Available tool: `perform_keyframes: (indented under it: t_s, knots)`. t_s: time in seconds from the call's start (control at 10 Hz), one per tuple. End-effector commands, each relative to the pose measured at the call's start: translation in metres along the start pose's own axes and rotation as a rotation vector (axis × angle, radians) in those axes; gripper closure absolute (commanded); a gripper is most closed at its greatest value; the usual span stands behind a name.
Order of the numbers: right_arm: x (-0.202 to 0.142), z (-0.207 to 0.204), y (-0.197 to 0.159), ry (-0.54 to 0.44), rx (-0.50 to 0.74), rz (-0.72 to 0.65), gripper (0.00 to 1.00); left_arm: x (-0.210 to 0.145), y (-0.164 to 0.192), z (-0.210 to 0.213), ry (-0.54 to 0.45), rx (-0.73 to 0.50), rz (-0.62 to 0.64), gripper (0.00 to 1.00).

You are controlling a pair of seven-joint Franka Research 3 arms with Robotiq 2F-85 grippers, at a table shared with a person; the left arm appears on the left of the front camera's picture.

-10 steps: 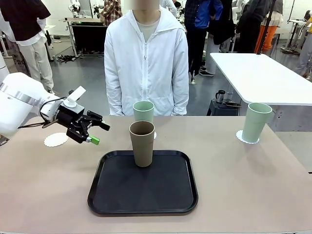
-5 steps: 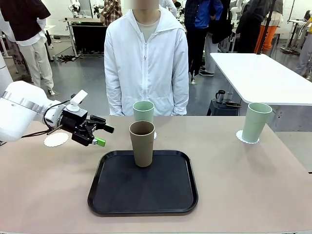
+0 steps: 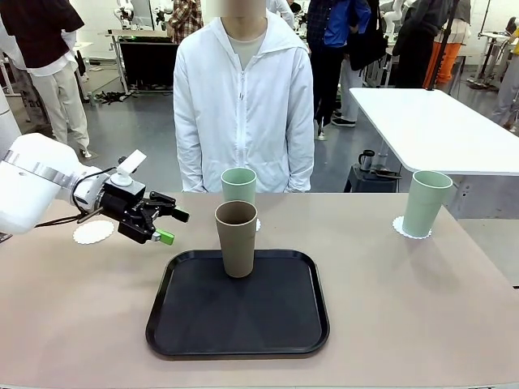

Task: Place coasters on the table and set cups on them.
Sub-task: Take one Reusable plastic cup from the Flat Tray and place it on a coaster set by the human.

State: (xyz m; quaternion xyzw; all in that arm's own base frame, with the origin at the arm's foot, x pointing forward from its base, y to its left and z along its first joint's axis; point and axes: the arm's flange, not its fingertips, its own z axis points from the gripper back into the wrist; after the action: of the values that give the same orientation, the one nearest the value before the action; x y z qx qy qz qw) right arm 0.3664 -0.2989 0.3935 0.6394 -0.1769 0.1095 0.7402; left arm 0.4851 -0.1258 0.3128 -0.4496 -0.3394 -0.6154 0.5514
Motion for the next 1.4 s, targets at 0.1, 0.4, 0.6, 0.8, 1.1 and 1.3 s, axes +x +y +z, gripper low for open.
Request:
perform_keyframes:
  t_s: [0.1,0.4,0.6,0.8,1.1,1.3]
  knots:
    - [-0.001,-0.001,0.000,0.001,-0.001,-0.003,0.00,-0.002,0.003,-0.023,-0.011,0.044,-0.028,0.00]
    - [-0.001,-0.001,0.000,0.001,-0.001,-0.003,0.00,-0.001,0.014,-0.044,-0.071,0.089,-0.061,0.00]
    - [-0.001,-0.001,0.000,0.001,-0.001,-0.003,0.00,-0.002,0.023,-0.062,-0.089,0.096,-0.083,0.00]
    - [-0.001,-0.001,0.000,0.001,-0.001,-0.003,0.00,-0.007,0.030,-0.073,-0.097,0.069,-0.066,0.00]
    - [-0.001,-0.001,0.000,0.001,-0.001,-0.003,0.00,-0.011,0.031,-0.084,-0.089,0.052,-0.064,0.00]
    - [-0.001,-0.001,0.000,0.001,-0.001,-0.003,0.00,-0.013,0.036,-0.092,-0.084,0.034,-0.061,0.00]
